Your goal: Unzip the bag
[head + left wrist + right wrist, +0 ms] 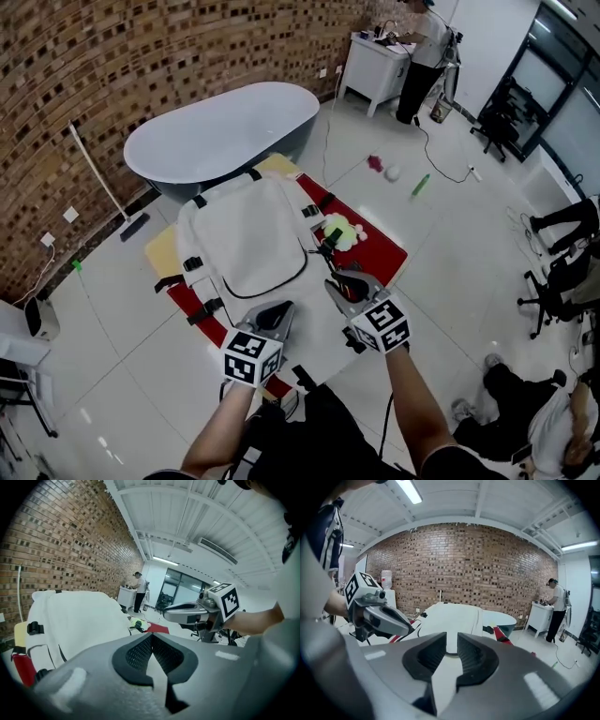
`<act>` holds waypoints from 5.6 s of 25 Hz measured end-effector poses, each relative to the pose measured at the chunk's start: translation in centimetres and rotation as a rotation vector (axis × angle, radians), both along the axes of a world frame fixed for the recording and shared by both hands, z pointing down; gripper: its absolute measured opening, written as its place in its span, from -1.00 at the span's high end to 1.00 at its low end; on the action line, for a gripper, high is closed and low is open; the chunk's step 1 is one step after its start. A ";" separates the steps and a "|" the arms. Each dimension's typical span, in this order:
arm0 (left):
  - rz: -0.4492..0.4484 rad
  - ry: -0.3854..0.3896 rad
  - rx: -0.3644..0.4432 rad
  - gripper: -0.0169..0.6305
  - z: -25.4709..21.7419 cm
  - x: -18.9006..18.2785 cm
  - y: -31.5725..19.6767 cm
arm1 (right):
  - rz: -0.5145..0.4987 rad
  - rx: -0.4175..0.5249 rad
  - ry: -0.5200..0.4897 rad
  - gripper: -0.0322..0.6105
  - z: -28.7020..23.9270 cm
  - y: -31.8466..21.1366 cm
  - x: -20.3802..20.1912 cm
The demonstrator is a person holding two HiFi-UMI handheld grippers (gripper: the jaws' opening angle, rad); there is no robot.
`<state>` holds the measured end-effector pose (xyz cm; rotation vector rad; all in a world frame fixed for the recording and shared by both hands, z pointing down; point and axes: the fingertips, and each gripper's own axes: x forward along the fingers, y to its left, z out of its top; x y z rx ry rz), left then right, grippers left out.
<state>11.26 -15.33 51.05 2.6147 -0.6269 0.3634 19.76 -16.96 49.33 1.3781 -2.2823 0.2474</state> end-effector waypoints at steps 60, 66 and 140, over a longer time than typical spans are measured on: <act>-0.116 -0.134 -0.050 0.95 4.2 -10.3 1.1 | -0.261 -0.514 0.437 0.81 12.7 -2.7 -7.8; -0.096 -0.150 -0.036 0.95 4.3 -12.2 1.1 | -0.235 -0.492 0.372 0.81 12.9 -2.5 -11.7; -0.123 -0.156 -0.186 0.95 12.2 -17.1 -0.4 | 0.245 -0.562 -0.355 0.75 13.3 -6.6 -22.6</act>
